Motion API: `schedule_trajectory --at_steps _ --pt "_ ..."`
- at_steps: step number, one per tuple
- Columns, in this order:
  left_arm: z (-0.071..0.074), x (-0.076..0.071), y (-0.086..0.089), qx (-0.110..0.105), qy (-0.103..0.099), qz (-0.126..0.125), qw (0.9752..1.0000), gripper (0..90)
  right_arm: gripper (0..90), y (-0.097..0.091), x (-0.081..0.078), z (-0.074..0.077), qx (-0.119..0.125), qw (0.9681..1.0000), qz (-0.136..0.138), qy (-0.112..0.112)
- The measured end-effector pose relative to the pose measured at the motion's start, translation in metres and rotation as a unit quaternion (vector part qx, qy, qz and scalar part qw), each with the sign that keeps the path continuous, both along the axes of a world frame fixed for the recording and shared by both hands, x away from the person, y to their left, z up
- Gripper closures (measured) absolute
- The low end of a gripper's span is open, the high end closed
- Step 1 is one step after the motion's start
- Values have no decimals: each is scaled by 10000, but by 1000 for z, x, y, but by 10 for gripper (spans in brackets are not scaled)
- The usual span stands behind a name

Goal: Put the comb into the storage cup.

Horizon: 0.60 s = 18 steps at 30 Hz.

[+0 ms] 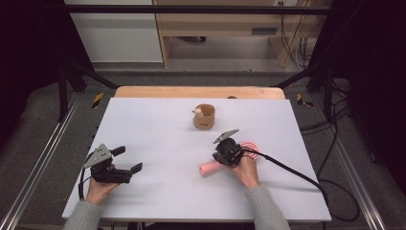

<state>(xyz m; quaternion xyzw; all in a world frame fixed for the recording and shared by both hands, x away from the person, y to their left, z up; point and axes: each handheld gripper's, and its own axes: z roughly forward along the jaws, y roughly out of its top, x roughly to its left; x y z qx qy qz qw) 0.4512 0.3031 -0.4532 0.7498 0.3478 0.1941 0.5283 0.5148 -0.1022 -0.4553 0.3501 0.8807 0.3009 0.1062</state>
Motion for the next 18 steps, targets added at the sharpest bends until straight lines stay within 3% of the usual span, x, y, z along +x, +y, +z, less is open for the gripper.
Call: schedule_trajectory --at_steps 18 --pt "0 0 0 1 1 1 10000 3 900 -1 -17 2 -82 9999 136 -21"
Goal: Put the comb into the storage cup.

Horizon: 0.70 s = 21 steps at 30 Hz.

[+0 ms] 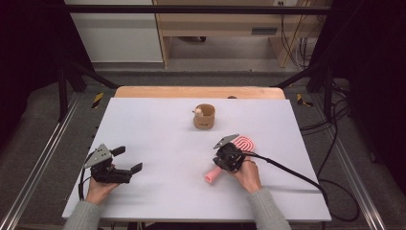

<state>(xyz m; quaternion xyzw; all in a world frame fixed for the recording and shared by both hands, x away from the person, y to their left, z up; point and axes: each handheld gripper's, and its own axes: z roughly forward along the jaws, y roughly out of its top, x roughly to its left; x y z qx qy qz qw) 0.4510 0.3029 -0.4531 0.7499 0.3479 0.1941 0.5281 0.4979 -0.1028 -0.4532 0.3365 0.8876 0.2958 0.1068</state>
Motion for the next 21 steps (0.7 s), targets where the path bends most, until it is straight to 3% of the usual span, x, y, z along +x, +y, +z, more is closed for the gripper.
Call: schedule_trajectory --at_steps 21 --pt "0 0 0 -6 -9 -3 10000 3 900 -11 -13 0 131 9999 6 10"
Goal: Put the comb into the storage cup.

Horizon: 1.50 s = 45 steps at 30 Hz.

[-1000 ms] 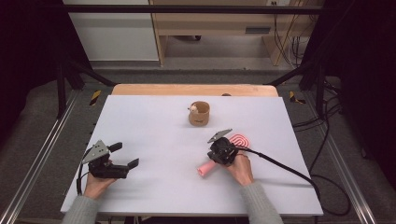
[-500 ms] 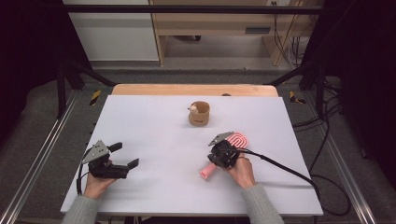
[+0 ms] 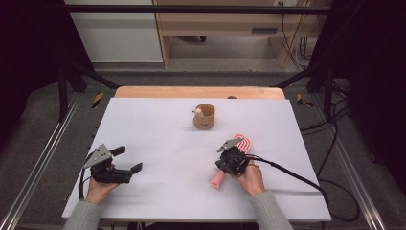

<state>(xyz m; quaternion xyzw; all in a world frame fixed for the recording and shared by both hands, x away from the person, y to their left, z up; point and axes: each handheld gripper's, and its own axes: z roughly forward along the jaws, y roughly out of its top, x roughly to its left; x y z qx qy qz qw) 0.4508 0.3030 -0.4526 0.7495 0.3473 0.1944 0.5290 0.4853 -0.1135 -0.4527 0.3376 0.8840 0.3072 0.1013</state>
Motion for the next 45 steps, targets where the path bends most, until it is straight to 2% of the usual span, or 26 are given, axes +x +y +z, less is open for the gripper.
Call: schedule_trajectory --at_steps 17,22,32,38,45 --pt "0 0 0 0 -8 -1 10000 3 900 -12 -9 0 26 10000 -39 55" --pt "0 0 0 0 -6 -2 10000 3 900 -15 -10 0 -57 10000 -36 25" --pt "0 0 0 7 -5 1 10000 3 900 -26 -12 0 30 9999 -157 55" --pt "0 0 0 7 3 -4 10000 3 900 -27 -12 -1 -113 9997 -192 35" --pt "0 0 0 2 3 -5 10000 3 900 -28 -12 1 -33 9999 -134 13"
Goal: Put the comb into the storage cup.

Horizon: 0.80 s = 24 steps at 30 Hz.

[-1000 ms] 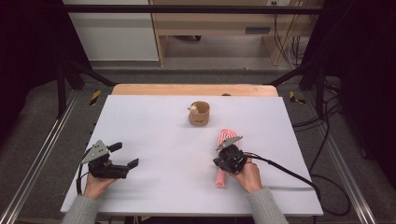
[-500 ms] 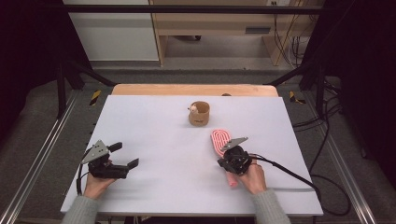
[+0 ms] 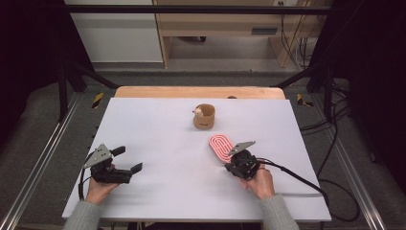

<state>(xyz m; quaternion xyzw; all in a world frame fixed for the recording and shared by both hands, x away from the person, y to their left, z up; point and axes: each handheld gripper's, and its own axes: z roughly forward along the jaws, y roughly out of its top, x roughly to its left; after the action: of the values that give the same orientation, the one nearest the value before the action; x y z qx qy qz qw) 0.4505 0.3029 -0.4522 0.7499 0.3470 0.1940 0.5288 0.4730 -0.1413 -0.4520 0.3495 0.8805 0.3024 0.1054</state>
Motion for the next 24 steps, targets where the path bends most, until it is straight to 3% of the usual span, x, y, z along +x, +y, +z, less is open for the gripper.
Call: schedule_trajectory --at_steps 3,5,11,13,18,24 --pt "0 0 0 3 1 2 10000 3 834 0 -2 4 246 9996 97 -123" --pt "0 0 0 -1 9 8 10000 3 773 -1 -4 8 425 9984 162 -333" --pt "0 0 0 -10 11 24 10000 3 474 -10 -9 23 699 9935 -121 -889" --pt "0 0 0 -10 15 20 10000 3 393 -13 -9 27 758 9924 -220 -942" --pt "0 0 0 -11 21 22 10000 3 269 -19 -8 35 909 9917 -496 -768" --pt "0 0 0 -12 23 27 10000 3 142 -24 -10 40 876 9890 -687 -978"
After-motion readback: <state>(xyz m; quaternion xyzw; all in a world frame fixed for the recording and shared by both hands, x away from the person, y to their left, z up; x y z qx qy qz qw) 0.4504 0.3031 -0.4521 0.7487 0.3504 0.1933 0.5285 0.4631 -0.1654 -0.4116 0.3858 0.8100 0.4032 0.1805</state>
